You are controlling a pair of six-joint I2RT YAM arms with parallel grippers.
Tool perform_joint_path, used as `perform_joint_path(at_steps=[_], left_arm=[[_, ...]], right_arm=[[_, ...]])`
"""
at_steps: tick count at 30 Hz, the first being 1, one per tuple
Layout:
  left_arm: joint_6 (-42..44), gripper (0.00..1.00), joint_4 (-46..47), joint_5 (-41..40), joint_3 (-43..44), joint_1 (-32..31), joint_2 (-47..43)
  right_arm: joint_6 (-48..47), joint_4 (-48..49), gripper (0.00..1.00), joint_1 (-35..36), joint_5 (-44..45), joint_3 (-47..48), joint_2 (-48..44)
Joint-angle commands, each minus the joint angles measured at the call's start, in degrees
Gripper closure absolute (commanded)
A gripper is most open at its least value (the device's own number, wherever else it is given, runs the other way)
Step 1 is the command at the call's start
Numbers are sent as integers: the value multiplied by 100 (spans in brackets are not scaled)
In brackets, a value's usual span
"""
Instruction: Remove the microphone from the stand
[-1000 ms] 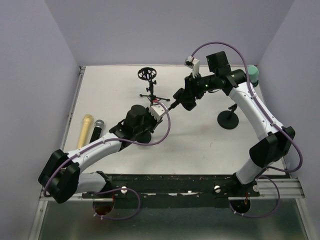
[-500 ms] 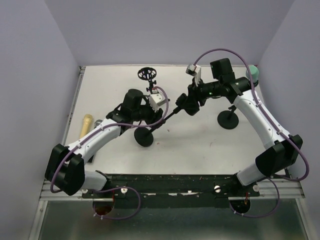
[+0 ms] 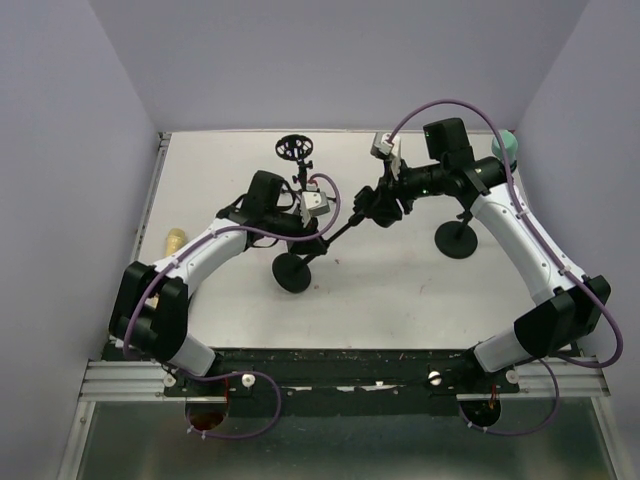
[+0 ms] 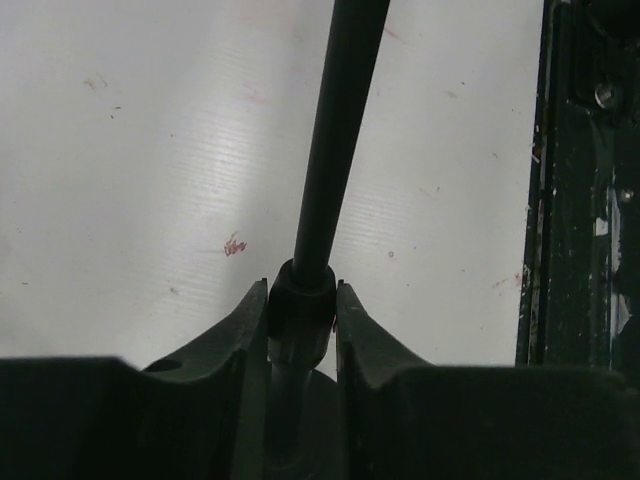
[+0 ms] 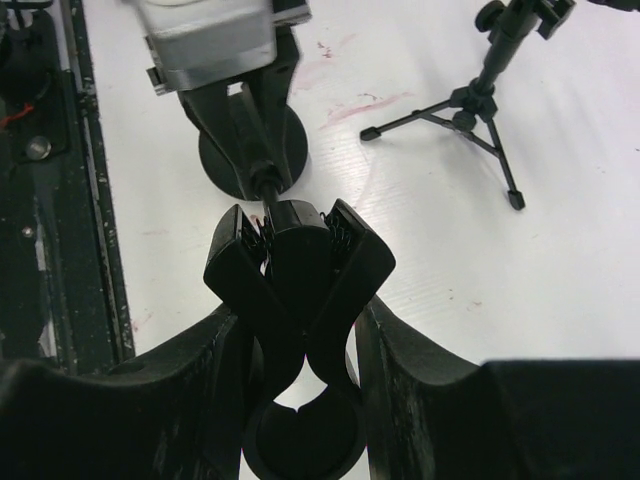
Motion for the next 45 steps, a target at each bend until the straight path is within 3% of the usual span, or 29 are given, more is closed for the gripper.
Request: perform_joint_path(at_steps=[1,4,7,9,10,14,20,21,23,24,25,28,32,35,40,45], left_arm=[[15,98,310,141,-8,-12,-1],[-685,100,1239,-647,-560,-47,-518],[-1662,100,2820,-3750,-1456,-520,-1440],[-1726,100,3359,-4997,-1897,-863,-1793],[-1743,100,3405,-5167,-1951,-987,-1856],[-2103,100,2416,-5046,-1487,-1102,-1611],[-1902,100,481,-5099,-248,-1094,-855],[-1832,90,322,-5055,-116,-1050,-820],[-1735,34,-152,-4521,235,-997,-767],[-1439,18,-311,-4249,385,-1040,-749],[-1209,9,-382,-4185,447,-1128,-740],[-673,7,-741,-3590,789,-1085,-670],[-65,15,-1340,-1982,1221,-647,-626],[425,18,-1858,-848,1458,-172,-512],[1559,21,-2035,-467,871,84,-590],[1720,21,-1097,-184,115,-56,-548]], right_arm=[[58,315,99,42,126,115,-30],[1092,789,99,33,573,158,49],[2306,783,99,42,1092,518,373],[2834,546,99,33,997,747,654],[3080,493,99,33,910,800,734],[3707,658,99,33,628,695,849],[2619,510,99,33,373,1046,1034],[2321,536,99,33,303,1011,964],[1733,798,99,33,154,740,727],[1399,982,99,33,40,434,578],[1143,1237,99,33,-75,135,376],[247,1722,99,33,-391,-718,-73],[-1684,1538,99,33,-875,-1404,-495],[-1584,2275,99,51,-665,-1827,-829],[-1900,1716,99,112,-156,-1381,-646],[-2330,1774,99,112,91,-1625,-917]])
